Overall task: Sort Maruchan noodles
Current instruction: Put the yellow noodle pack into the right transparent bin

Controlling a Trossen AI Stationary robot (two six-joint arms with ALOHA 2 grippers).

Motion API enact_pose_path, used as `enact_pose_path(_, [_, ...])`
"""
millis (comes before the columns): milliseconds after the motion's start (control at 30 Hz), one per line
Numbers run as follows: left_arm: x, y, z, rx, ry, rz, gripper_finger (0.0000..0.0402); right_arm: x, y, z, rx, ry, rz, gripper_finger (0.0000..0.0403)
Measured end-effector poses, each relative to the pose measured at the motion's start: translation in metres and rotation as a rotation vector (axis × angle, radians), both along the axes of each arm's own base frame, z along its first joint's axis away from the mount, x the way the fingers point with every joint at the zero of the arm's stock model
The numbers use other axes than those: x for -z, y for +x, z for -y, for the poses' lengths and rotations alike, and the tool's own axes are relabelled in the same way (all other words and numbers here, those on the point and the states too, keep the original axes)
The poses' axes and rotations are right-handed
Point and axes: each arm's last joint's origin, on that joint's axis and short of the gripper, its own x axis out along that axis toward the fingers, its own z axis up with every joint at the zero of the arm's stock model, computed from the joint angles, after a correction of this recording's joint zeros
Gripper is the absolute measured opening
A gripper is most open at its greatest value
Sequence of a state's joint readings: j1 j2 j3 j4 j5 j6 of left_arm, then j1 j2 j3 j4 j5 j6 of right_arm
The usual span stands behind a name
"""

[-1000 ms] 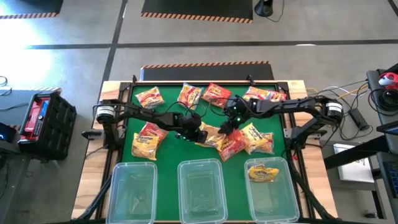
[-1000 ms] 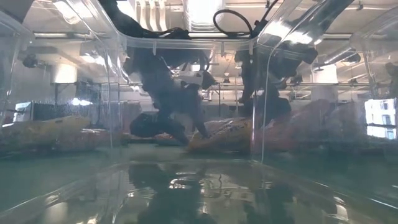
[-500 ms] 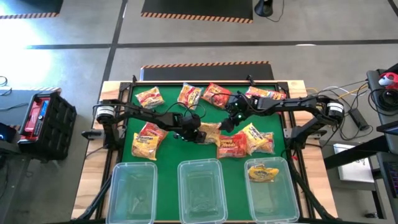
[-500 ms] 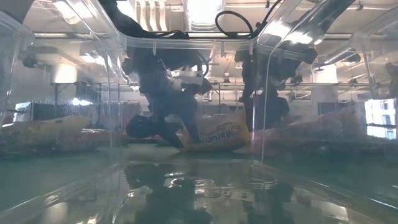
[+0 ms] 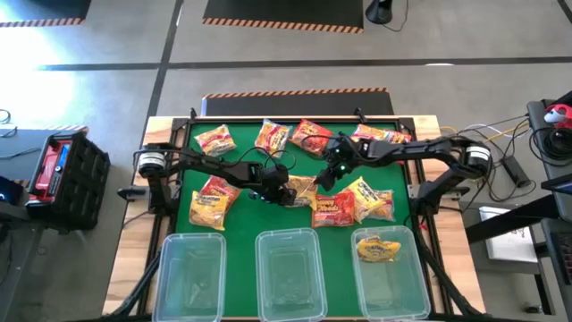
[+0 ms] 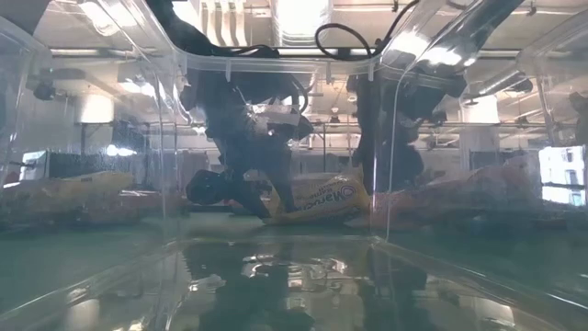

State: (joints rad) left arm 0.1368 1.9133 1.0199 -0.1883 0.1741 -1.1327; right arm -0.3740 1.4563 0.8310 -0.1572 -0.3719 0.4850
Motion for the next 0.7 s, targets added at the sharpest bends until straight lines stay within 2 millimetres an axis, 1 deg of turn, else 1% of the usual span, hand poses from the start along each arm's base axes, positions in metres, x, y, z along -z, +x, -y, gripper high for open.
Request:
enact_pose_path(133, [0.000, 0.000, 0.000, -0.002, -0.001, 0.000, 0.0146, 0.005, 0.005, 0.000, -0.045, 0.042, 0.036, 0.0194])
enact_pose_path(400, [0.000, 0.000, 0.000, -0.006, -0.003, -0.001, 0.0146, 0.028, 0.017, 0.004, -0.072, 0.086, 0.019, 0.0194])
enact_pose_path(533, [0.000, 0.000, 0.000, -0.006, -0.002, -0.001, 0.0146, 0.031, 0.029, 0.005, -0.134, 0.138, 0.069, 0.0194])
enact_pose_path(700, [0.000, 0.000, 0.000, -0.007, 0.000, -0.003, 0.0146, 0.035, 0.044, 0.011, -0.152, 0.125, 0.076, 0.0194])
